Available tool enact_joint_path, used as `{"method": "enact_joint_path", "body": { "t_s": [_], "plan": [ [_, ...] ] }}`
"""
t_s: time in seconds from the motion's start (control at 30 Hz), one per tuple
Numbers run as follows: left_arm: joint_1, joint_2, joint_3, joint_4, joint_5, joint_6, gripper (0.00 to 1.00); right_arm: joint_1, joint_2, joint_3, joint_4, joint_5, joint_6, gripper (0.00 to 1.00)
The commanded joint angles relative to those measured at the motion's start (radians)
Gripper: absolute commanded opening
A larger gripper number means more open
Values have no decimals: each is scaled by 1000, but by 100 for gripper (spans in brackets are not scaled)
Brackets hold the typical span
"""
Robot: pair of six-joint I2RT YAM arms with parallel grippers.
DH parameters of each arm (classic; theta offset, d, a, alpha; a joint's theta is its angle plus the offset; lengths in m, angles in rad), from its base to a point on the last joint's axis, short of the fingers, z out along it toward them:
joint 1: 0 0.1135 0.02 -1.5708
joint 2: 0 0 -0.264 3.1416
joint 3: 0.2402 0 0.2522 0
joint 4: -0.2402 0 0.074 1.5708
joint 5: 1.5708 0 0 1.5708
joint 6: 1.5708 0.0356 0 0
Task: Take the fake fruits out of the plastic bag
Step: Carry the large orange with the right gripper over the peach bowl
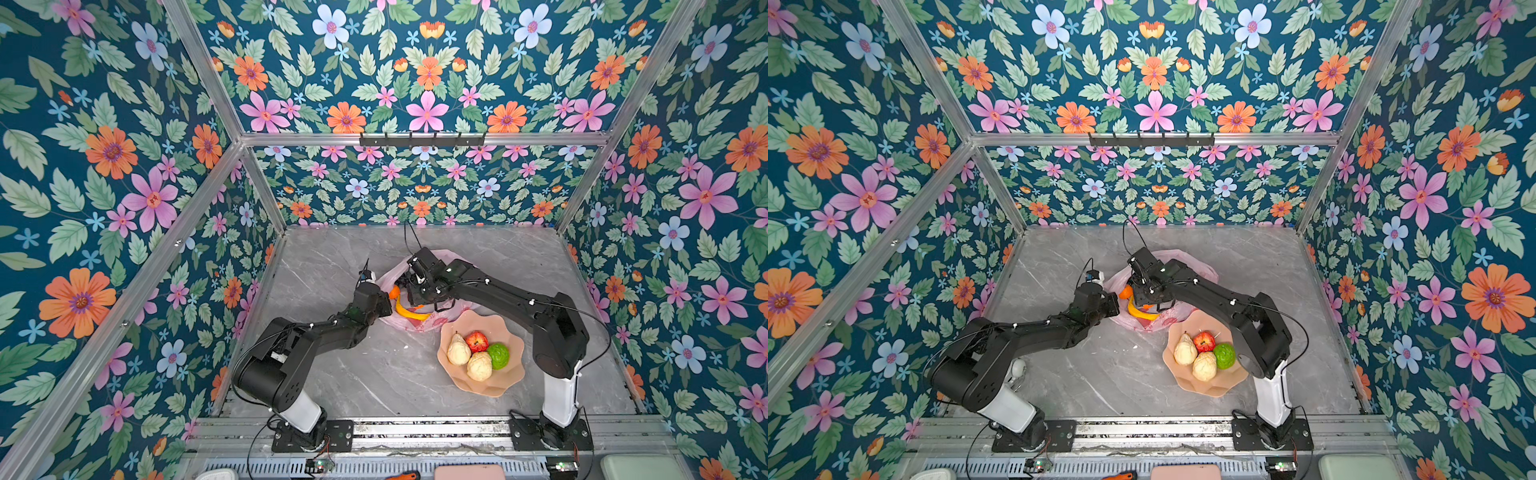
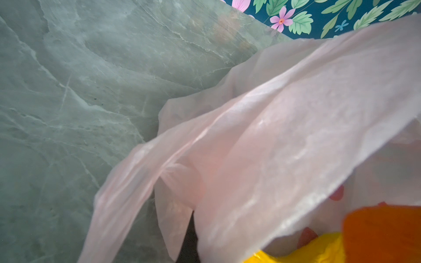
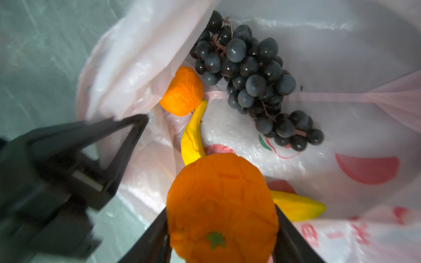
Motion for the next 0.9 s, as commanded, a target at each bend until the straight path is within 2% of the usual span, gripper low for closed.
{"method": "enact_joint_path", "body": {
  "t_s": [0.0,0.37,0.87],
  "plan": [
    [-1,3,9,2,0,12,0,-4,-73,-47,-18,19,-37,62],
    [-1,4,9,1,-6,16,0,-91,-316,-278,-45,45,-43,63],
    [0,7,13,-5,-14,17,0,-174,-480,-473,-160,80,-39,63]
  ]
}}
